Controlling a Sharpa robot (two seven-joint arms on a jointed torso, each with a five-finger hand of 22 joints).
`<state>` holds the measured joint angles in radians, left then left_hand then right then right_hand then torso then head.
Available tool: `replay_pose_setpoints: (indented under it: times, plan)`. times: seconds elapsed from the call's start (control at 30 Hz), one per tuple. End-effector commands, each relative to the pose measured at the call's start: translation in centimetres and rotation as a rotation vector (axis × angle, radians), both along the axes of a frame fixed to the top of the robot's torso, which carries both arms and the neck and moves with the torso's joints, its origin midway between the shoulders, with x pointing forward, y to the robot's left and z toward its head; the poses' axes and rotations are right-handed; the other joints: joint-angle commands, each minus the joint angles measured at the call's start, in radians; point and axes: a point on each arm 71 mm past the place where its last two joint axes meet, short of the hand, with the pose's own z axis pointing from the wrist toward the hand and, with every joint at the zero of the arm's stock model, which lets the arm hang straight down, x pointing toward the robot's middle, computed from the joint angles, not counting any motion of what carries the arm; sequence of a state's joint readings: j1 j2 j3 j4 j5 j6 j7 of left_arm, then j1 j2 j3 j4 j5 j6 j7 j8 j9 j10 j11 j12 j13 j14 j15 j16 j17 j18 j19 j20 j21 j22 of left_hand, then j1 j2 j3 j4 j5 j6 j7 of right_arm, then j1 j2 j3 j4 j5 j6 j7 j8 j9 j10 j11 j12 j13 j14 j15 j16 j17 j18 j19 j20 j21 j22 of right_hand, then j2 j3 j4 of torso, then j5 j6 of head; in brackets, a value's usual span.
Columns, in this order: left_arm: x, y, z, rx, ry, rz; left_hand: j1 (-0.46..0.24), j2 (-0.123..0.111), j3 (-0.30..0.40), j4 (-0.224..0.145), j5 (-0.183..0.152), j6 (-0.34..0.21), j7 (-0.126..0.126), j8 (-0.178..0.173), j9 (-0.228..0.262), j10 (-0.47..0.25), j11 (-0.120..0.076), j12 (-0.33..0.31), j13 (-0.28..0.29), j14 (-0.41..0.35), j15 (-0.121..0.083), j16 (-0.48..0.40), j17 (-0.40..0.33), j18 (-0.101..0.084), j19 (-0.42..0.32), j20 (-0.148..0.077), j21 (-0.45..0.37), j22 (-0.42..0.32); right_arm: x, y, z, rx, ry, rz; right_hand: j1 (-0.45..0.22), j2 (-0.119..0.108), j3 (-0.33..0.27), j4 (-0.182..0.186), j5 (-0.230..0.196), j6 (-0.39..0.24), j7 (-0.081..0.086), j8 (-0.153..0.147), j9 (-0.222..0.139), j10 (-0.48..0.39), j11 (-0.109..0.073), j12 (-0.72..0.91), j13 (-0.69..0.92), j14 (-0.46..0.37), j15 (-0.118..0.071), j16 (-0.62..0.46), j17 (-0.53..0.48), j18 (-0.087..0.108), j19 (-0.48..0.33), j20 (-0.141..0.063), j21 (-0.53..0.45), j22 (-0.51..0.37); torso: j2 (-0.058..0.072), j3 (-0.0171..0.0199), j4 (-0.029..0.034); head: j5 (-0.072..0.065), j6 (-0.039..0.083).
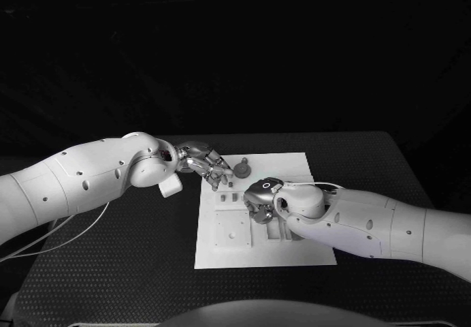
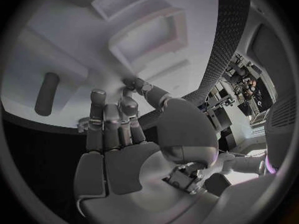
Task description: Assemble the parts on the task board
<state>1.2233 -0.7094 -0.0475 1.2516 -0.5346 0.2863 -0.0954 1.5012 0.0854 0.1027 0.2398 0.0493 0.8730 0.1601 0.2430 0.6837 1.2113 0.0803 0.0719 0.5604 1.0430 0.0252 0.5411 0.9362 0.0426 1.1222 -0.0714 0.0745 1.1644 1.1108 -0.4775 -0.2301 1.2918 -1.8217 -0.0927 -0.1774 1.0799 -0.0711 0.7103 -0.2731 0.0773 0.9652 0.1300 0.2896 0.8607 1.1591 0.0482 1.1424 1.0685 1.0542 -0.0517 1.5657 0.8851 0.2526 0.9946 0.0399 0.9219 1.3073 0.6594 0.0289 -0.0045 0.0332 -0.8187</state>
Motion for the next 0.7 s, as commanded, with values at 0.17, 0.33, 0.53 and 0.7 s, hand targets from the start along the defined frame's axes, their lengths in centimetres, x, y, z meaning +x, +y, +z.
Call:
replay_pose_setpoints:
  times: [0.17, 0.33, 0.53, 0.7]
  plan:
    - [0.0, -0.2, 0.2, -0.015, -0.001, -0.004, 0.002, -0.014, 0.000, 0.005, 0.002, -0.003, 0.006, -0.006, -0.001, -0.004, 0.002, -0.003, -0.001, -0.007, 0.002, 0.000, -0.002, 0.021, 0.004, 0.000, -0.006, -0.002, -0.7, -0.1, -1.0, 0.000, 0.028, 0.011, 0.000, 0.043, 0.000, -0.015, 0.003, 0.070, -0.029, 0.021, -0.208, -0.200, -0.052, 0.013, -0.018, -0.023, -0.044, 0.012, -0.009, 0.009, 0.007, -0.002, 0.005, 0.018, 0.000, 0.0001, -0.0010, 0.000, 0.001]
    - [0.0, -0.2, 0.1, -0.014, -0.001, -0.003, 0.003, -0.014, 0.000, 0.005, 0.002, -0.003, 0.006, -0.006, -0.001, -0.004, 0.002, -0.003, -0.001, -0.007, 0.002, 0.000, -0.002, 0.021, 0.005, 0.000, -0.006, -0.002, -0.5, -0.5, -0.8, 0.056, 0.044, -0.011, -0.005, 0.041, 0.000, -0.015, 0.002, 0.079, -0.035, 0.028, -0.202, -0.188, -0.057, 0.020, -0.028, -0.012, -0.049, 0.016, -0.016, 0.009, 0.016, -0.007, 0.007, 0.017, 0.000, -0.0001, -0.0010, -0.002, 0.000]
    - [0.0, 0.0, 0.1, -0.014, -0.002, 0.002, 0.003, -0.015, 0.001, 0.006, 0.002, -0.003, 0.006, -0.006, -0.001, -0.004, 0.002, -0.003, -0.001, -0.007, 0.002, 0.000, -0.002, 0.021, 0.005, 0.000, -0.006, -0.002, -0.3, -1.3, -0.5, 0.104, 0.021, -0.039, -0.010, 0.037, -0.001, -0.017, 0.003, 0.084, -0.038, 0.031, -0.198, -0.183, -0.061, 0.022, -0.034, -0.009, -0.052, 0.013, -0.021, 0.009, 0.013, -0.007, 0.000, 0.014, 0.000, -0.0005, -0.0009, -0.003, 0.001]
    - [0.1, 0.1, 0.2, -0.014, -0.005, 0.008, 0.003, -0.015, 0.001, 0.007, 0.002, -0.003, 0.006, -0.006, -0.001, -0.004, 0.002, -0.003, -0.001, -0.007, 0.002, 0.000, -0.002, 0.021, 0.005, 0.000, -0.006, -0.002, 0.2, -2.2, 0.1, 0.166, -0.002, -0.084, -0.011, 0.035, 0.000, -0.017, 0.003, 0.085, -0.039, 0.032, -0.197, -0.181, -0.062, 0.022, -0.037, -0.007, -0.053, 0.013, -0.024, 0.009, 0.015, -0.007, -0.001, 0.013, 0.000, -0.0002, -0.0017, -0.002, 0.002]
